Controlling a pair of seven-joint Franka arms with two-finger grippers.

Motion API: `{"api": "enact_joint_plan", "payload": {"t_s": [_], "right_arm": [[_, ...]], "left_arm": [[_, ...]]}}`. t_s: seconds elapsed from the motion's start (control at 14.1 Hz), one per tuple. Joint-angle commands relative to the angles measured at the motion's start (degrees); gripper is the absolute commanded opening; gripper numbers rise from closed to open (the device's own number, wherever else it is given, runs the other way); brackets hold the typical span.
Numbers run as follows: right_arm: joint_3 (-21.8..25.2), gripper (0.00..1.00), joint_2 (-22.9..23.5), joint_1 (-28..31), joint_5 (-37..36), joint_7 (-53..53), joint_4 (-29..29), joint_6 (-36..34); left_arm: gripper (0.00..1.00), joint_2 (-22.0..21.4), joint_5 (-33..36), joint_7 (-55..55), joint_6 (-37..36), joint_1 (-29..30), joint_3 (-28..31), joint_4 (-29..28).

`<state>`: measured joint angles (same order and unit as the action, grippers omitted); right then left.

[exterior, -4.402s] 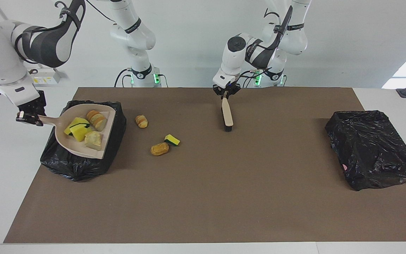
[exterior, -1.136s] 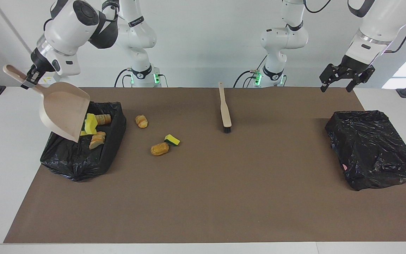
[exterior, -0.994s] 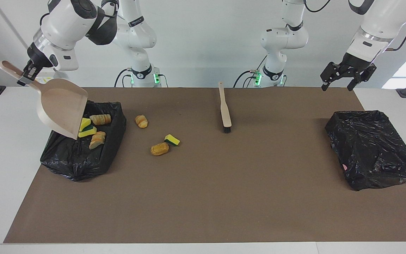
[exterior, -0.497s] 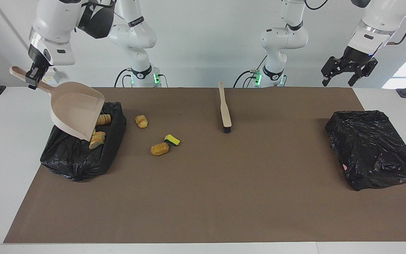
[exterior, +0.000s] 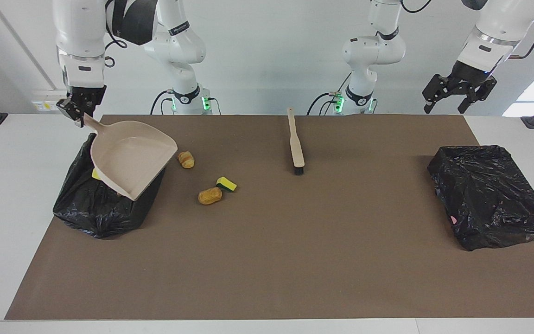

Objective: Sweep and dump trash in bin
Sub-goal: 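Lift the emptied dustpan away from the bag with the right gripper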

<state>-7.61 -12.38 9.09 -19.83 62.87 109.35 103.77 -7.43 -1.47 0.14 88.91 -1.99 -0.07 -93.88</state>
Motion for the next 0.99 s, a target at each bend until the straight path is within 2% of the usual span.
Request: {"api": "enact_joint_plan", "payload": {"t_s": [0.0,0.21,0.43,0.64,0.92], "right_arm": [[-0.2,0.00,0.9,-3.1,4.2,-12.4,-0.4,-1.6],[-0.2,0.00,2.9,-5.3,7.0,-24.9,-0.5,-1.0],[-0.4,0.00,5.5,-7.0,13.7,-36.5,-0.8,-0.9],[-0.6,0.00,8.3,-13.2,18.3,-53.2,-1.6,-0.1],[-0.6,0.00,13.8,-21.6,21.5,-71.9,-3.9,5.5]], "left_arm": [[1.00,-0.2,0.7,0.5,-1.2,0.3,-0.2,0.5],[1.00,-0.2,0.7,0.4,-1.2,0.3,-0.2,0.5],[1.00,-0.2,0.7,0.5,-1.2,0.3,-0.3,0.5],[1.00,-0.2,0.7,0.5,-1.2,0.3,-0.2,0.5],[1.00,-0.1,0.7,0.4,-1.1,0.3,-0.2,0.5]]}}
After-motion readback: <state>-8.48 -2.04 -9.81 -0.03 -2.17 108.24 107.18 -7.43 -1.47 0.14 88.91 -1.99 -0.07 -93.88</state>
